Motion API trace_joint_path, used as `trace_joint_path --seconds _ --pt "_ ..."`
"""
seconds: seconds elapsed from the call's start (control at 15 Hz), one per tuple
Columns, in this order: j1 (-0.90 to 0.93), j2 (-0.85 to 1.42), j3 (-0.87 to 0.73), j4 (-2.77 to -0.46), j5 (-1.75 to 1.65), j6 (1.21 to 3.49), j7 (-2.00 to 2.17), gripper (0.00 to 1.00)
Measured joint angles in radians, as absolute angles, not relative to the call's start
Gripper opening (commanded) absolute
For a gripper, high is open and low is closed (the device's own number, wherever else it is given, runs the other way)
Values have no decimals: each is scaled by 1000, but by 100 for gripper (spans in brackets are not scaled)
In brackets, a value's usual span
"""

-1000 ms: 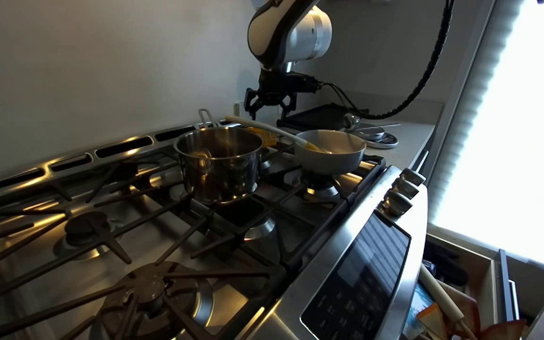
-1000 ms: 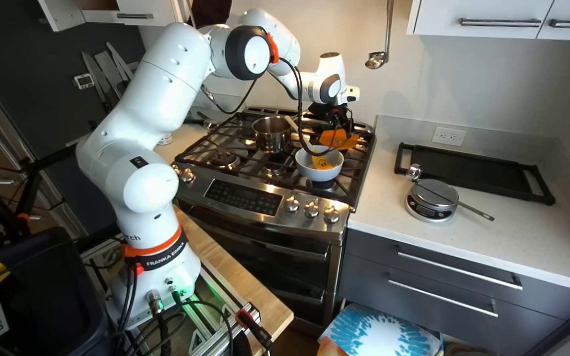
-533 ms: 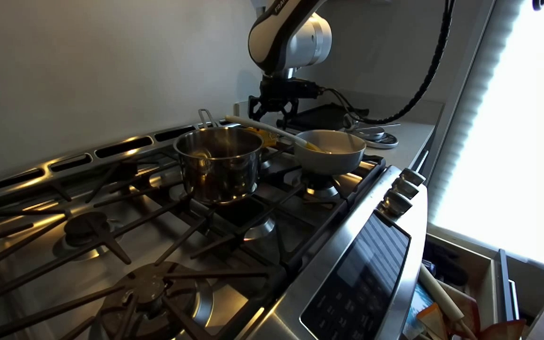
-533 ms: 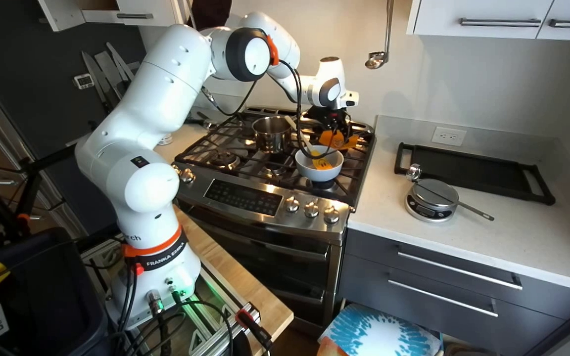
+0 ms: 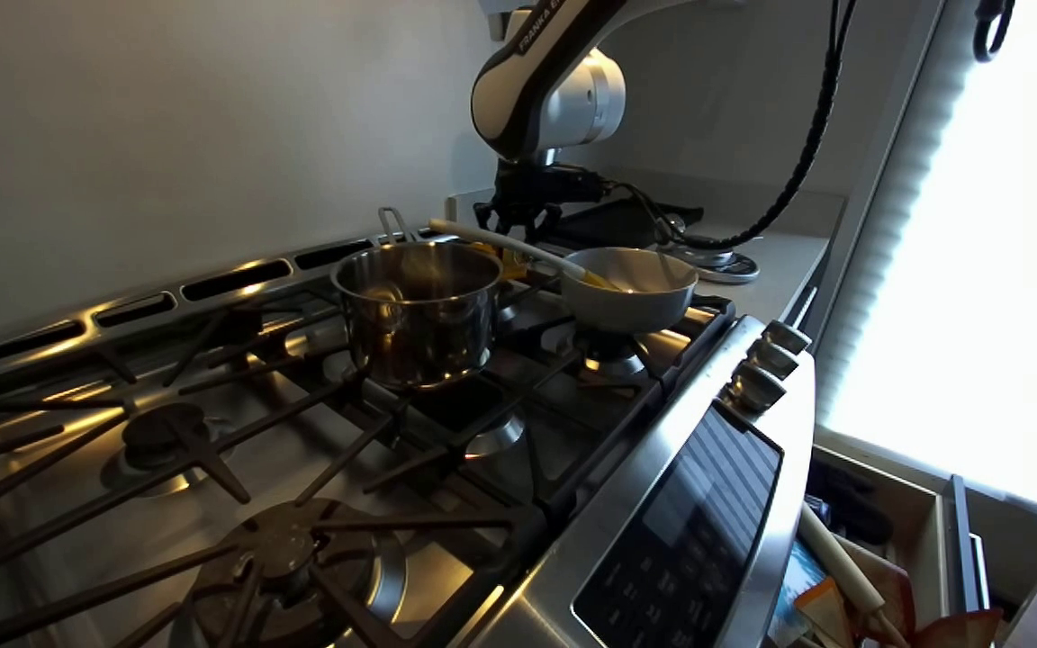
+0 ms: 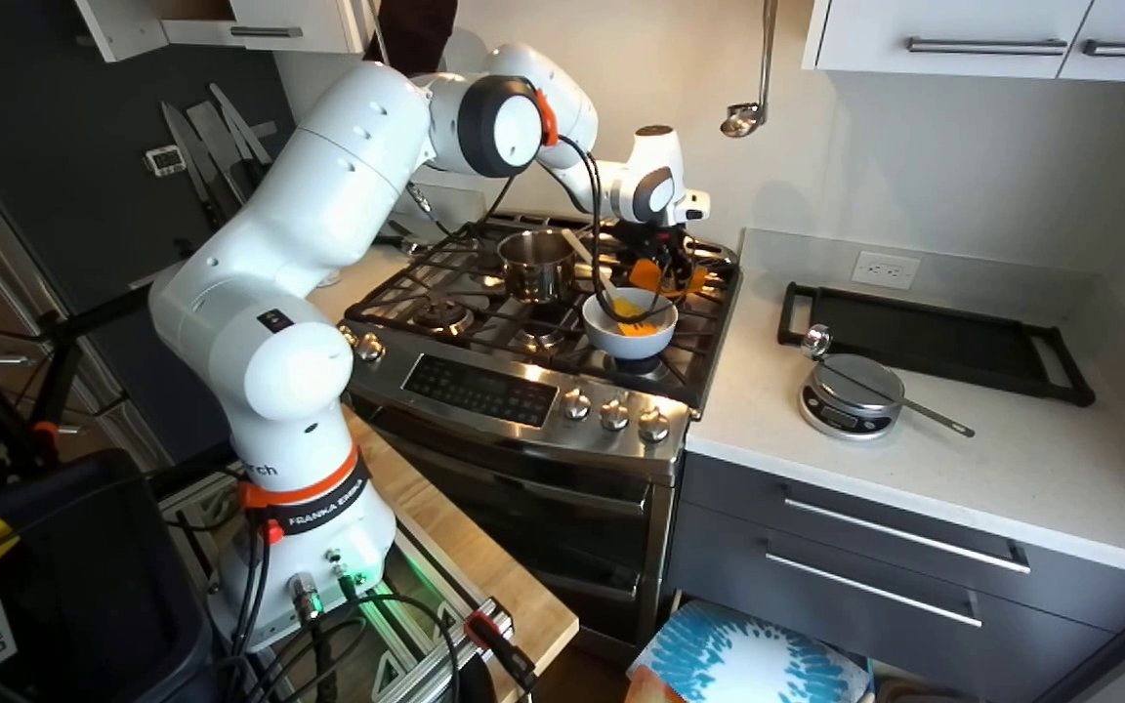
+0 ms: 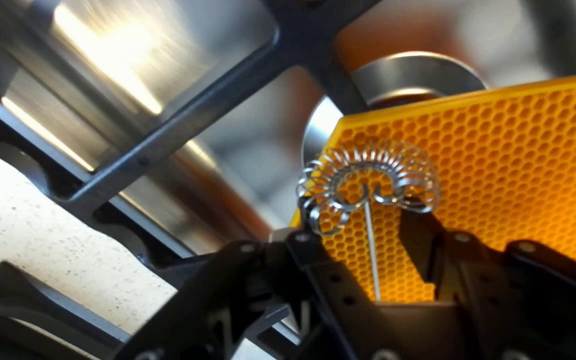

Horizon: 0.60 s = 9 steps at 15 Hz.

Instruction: Place the mixer in the pot

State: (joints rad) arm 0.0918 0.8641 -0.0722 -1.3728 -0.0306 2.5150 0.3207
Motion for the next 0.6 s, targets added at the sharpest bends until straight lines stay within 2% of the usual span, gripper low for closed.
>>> trace_joint_path --seconds 0.13,0.6 --pt "92 875 -72 -1357 -31 2515 309 1" --pt "96 868 -68 -1332 -31 2536 286 1"
